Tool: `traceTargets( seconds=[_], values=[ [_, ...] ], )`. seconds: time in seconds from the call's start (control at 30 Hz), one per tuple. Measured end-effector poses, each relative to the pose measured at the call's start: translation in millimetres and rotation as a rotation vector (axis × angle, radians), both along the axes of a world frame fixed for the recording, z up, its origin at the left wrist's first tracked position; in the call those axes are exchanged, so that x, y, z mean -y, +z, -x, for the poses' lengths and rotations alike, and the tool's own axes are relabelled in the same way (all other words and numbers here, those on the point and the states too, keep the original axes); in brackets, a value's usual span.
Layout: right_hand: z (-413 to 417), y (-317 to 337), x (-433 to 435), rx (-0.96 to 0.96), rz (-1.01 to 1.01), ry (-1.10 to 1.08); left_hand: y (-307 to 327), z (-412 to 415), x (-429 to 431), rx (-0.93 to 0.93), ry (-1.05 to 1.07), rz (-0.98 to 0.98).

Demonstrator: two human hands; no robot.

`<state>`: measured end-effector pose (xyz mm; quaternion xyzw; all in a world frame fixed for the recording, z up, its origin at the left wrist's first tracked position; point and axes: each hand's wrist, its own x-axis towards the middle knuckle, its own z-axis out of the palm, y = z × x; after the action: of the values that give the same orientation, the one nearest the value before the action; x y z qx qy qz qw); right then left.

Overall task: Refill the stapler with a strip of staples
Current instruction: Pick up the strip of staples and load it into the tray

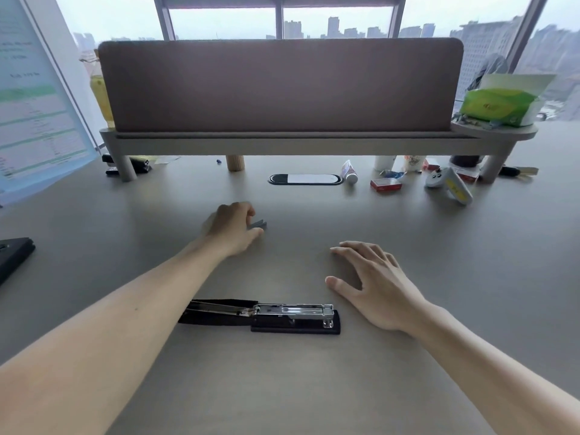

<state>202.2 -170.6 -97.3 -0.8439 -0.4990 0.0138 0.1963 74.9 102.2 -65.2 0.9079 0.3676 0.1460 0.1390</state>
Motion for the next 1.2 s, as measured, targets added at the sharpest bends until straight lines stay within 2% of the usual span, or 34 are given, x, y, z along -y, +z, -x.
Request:
traceTargets(
  seconds=[0.17, 0.3, 0.4, 0.5, 0.57, 0.7, 0.83, 1.03, 1.2],
  values=[
    [0.5, 2.4, -0.5, -0.008, -0.010, -0.008, -6.5, -13.2, 2.5, 0.008, -0.007, -0.157],
    [2.1, 3.6, 1.0, -0.029, -0.029, -0.009, 4.9, -8.4, 20.1, 0.141, -0.085, -0.096],
    [6.0, 6.7, 5.1, -0.130, -0.121, -0.037, 19.9, 7.7, 56.0, 0.297, -0.251, -0.021],
    [14.9, 8.7, 9.0, -0.300, -0.323, -0.090, 21.7, 32.9, 92.2, 0.325, -0.461, 0.004],
    [24.5, 9.8, 8.4, -0.436, -0.428, -0.103, 17.3, 46.9, 104.6, 0.323, -0.523, 0.033],
    [39.9, 10.0, 1.5, -0.530, -0.473, -0.041, 12.5, 56.8, 108.4, 0.377, -0.527, 0.065],
    [39.3, 11.2, -3.0, -0.511, -0.452, 0.005, 11.9, 56.8, 109.1, 0.419, -0.554, 0.055],
    [36.6, 8.4, -6.7, -0.525, -0.492, 0.055, 5.8, 55.0, 109.5, 0.383, -0.616, 0.027],
    [35.0, 5.1, -7.8, -0.580, -0.549, 0.059, 7.0, 56.1, 109.8, 0.433, -0.515, 0.094]
  ],
)
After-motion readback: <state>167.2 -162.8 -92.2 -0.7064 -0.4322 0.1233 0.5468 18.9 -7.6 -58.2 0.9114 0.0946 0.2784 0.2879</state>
